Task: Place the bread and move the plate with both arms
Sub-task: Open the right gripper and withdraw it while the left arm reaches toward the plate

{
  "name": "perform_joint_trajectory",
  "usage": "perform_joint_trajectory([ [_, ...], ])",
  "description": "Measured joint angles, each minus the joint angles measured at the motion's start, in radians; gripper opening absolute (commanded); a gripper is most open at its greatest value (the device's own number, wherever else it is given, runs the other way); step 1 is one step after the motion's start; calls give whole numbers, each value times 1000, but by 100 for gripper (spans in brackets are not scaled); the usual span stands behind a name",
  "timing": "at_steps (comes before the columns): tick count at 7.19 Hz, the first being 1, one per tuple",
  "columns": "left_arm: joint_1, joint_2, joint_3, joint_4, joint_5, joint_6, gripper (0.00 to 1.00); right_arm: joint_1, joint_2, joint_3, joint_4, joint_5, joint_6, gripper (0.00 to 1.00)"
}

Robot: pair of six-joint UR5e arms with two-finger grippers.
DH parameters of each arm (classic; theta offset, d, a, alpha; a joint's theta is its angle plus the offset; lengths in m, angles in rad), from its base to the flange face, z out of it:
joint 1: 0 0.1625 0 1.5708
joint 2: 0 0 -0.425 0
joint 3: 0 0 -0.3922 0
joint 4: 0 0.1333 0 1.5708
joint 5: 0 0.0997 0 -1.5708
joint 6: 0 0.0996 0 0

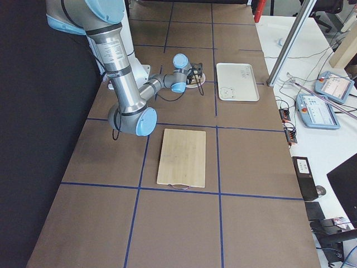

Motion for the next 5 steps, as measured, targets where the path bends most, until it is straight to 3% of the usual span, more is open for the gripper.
perform_joint_trajectory([
  [5,1,-8,-29,-5,-48,-19,100,70,15,9,-9,25,14,100],
])
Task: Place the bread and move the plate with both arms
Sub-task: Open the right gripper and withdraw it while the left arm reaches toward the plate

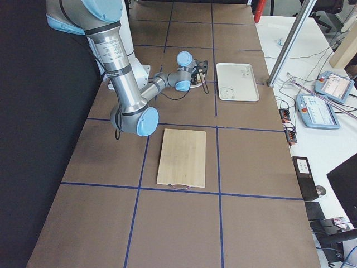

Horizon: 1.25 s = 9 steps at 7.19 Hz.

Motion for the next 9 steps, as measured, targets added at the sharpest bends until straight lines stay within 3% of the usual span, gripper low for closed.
perform_joint_trajectory([
  [3,47,-24,-81,-98,-75,-251,100,136,-10,43,-173,160,-54,100],
  [7,298,-57,-91,-562,-57,-879,100,249,-19,282,-825,200,-488,100],
  [9,438,-113,-73,-719,53,-1134,100,311,-60,361,-1009,201,-695,100],
])
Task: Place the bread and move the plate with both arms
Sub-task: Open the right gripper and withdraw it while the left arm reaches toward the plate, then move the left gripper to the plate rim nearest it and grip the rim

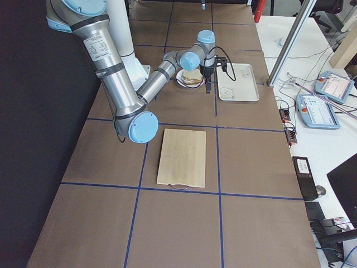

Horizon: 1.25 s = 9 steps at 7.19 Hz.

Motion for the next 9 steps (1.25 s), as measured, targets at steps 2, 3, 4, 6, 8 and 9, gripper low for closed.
perform_joint_trajectory([
  [2,121,-51,79,-201,137,-225,100,57,-60,37,-79,0,-180,100],
  [3,179,-70,137,-347,212,-355,100,99,-83,42,-106,3,-270,100],
  [4,243,-100,187,-463,286,-483,98,146,-97,44,-138,20,-349,100],
  [6,410,-161,228,-548,469,-649,69,252,-149,43,-159,140,-470,100],
  [8,507,-223,259,-553,531,-720,53,321,-182,37,-159,232,-523,100],
  [9,544,-250,276,-553,537,-730,48,338,-186,29,-159,256,-530,100],
])
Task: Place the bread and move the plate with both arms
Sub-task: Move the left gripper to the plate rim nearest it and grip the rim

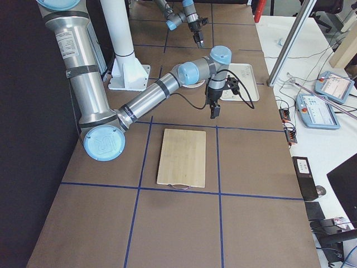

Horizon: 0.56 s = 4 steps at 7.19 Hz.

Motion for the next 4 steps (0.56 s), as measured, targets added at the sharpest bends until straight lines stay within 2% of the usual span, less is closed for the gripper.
perform_joint_trajectory([
  [4,120,-108,62,-2,6,-31,48,12,-2,-16,0,20,-4,100],
])
